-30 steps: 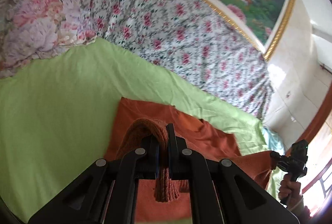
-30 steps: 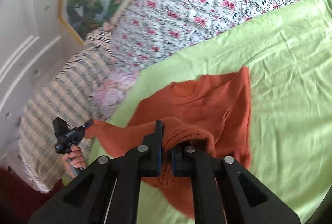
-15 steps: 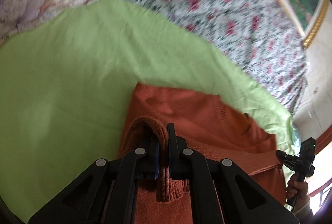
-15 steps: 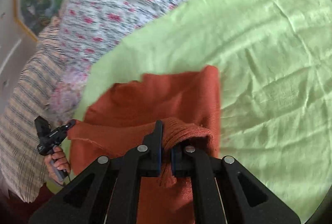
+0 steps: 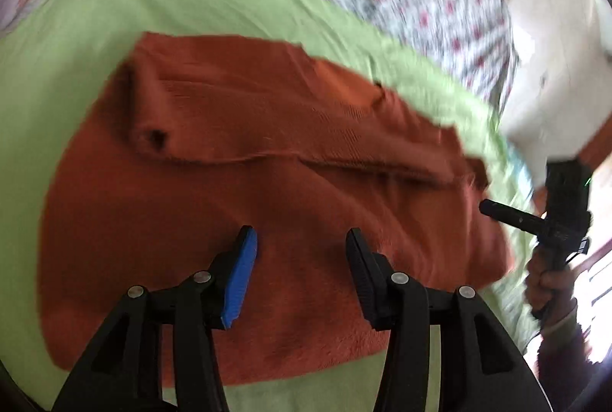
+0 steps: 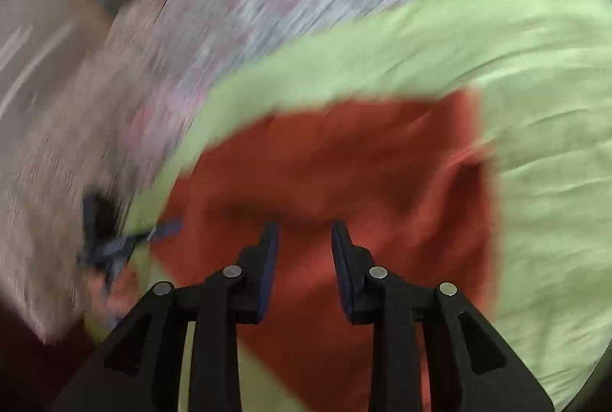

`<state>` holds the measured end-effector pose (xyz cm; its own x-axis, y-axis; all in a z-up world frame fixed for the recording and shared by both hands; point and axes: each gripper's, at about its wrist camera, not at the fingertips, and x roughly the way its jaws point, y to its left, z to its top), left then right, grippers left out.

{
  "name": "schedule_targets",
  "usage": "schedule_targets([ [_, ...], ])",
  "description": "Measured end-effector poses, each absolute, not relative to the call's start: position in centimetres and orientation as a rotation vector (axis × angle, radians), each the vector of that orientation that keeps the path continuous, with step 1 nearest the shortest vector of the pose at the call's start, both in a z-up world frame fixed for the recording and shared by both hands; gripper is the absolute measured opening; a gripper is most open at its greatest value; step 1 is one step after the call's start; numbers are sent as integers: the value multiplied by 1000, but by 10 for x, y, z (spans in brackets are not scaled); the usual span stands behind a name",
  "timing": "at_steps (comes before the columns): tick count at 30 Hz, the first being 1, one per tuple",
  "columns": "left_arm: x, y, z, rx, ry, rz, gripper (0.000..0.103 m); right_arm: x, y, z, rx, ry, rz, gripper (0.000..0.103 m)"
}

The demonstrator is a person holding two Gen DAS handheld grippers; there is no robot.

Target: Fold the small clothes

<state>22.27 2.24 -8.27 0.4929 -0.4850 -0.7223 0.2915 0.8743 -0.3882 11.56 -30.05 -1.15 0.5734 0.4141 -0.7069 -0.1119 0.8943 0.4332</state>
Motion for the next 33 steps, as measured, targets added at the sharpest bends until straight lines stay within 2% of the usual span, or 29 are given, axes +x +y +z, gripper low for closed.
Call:
schedule_targets([
  [4,254,10,-80,-165,958,-435,48,134,-262,-42,101,1066,301,30],
  [6,276,12,-79,-140,971,-392,46,145,-267,-44,93,1070,267,27],
  [12,339,23,-58,-107,904,-239,47,190,-304,-33,98,995,49,29],
  [16,351,57,-55,-246,896,-170,47,200,-340,-22,225,907,-98,29],
  [23,266,86,-57,-399,856,-174,54,136,-333,-9,343,840,-100,30],
  [30,156,84,-69,-491,843,-207,54,69,-289,-17,442,819,-26,31],
  [33,118,80,-80,-509,868,-229,55,47,-274,-22,470,819,-6,35],
])
